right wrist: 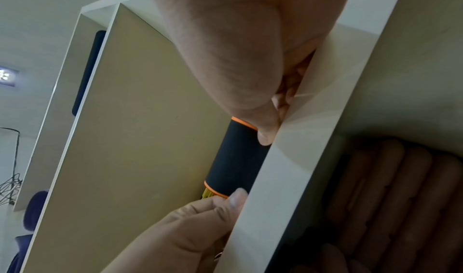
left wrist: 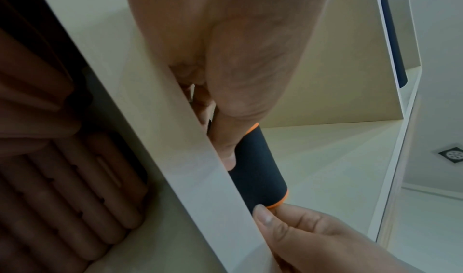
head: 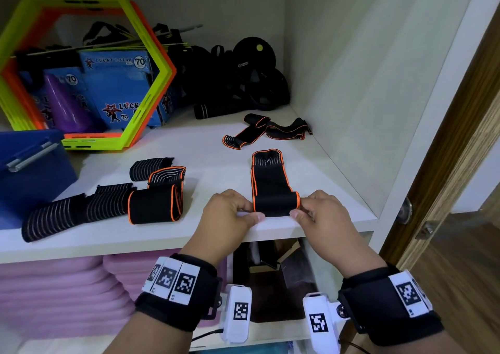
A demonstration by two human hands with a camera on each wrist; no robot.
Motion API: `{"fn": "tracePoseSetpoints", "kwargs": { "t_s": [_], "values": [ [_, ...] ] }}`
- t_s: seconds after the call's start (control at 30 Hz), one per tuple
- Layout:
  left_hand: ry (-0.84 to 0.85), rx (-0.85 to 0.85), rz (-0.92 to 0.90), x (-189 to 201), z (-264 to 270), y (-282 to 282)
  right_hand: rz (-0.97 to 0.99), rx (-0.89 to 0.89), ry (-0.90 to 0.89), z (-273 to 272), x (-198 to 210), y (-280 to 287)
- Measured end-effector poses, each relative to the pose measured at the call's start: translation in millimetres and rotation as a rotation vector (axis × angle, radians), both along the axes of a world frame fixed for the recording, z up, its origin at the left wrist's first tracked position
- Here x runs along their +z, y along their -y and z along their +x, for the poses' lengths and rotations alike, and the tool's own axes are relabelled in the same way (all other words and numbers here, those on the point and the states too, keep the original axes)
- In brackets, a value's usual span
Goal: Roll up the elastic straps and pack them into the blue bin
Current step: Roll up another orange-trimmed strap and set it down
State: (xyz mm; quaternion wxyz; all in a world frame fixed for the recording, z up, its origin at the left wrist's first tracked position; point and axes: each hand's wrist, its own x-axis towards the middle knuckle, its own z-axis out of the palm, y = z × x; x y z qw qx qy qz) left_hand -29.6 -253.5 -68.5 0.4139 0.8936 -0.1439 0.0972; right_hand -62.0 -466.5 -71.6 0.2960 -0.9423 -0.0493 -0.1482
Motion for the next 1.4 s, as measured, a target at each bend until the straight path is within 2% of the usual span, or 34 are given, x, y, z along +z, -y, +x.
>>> {"fn": "tracePoseSetpoints", "kwargs": {
  "t_s": [0.17, 0.37, 0.53, 0.67, 0.73, 0.8, 0.87, 0.9, 1.0, 1.2, 1.27, 1.4],
  "values": [
    [-0.035, -0.001, 0.029, -3.2, 1.2, 2.2, 0.025, 0.024, 0.001, -3.0, 2.1, 3.1],
    [-0.068, 0.039, 0.148, 3.7, 0.4, 7.3, -0.022, 0.034, -0.008, -10.8, 3.3, 4.3],
    [-0.103, 0.120, 0.243, 13.7, -2.1, 20.1, 0.097, -0.118, 0.065, -1.3, -4.5, 3.0],
    [-0.123, 0.142, 0.301, 17.6, -2.5, 28.4, 0.048, -0.213, 0.053, 1.1, -2.1, 1.2],
    [-0.125, 0.166, 0.280, 17.3, 0.0, 28.4, 0.157, -0.211, 0.068, 0.0, 1.3, 1.2],
    [-0.092, 0.178, 0.174, 16.0, 2.3, 26.2, 0.238, -0.178, 0.057, -2.0, 6.2, -1.0],
    [-0.062, 0.121, 0.075, 14.6, 2.2, 23.8, 0.169, -0.138, 0.062, -0.6, 8.1, -2.3],
    [-0.043, 0.082, 0.082, 14.5, 0.7, 23.7, 0.111, -0.123, 0.070, 1.6, 6.6, -0.9],
    [0.024, 0.084, 0.288, 14.7, -4.6, 24.4, 0.015, -0.053, 0.020, 2.4, 6.7, 6.6],
    [-0.123, -0.053, 0.318, 17.1, -2.1, 3.2, -0.032, 0.099, -0.185, 4.1, 18.7, 26.6],
    [-0.132, -0.041, 0.327, 16.4, 4.3, 3.4, -0.056, 0.127, -0.211, 9.9, 21.5, 26.6],
    [-0.140, 0.061, 0.372, 16.5, 12.0, 18.5, -0.068, 0.071, -0.268, 19.8, 30.6, 20.9]
  ]
}}
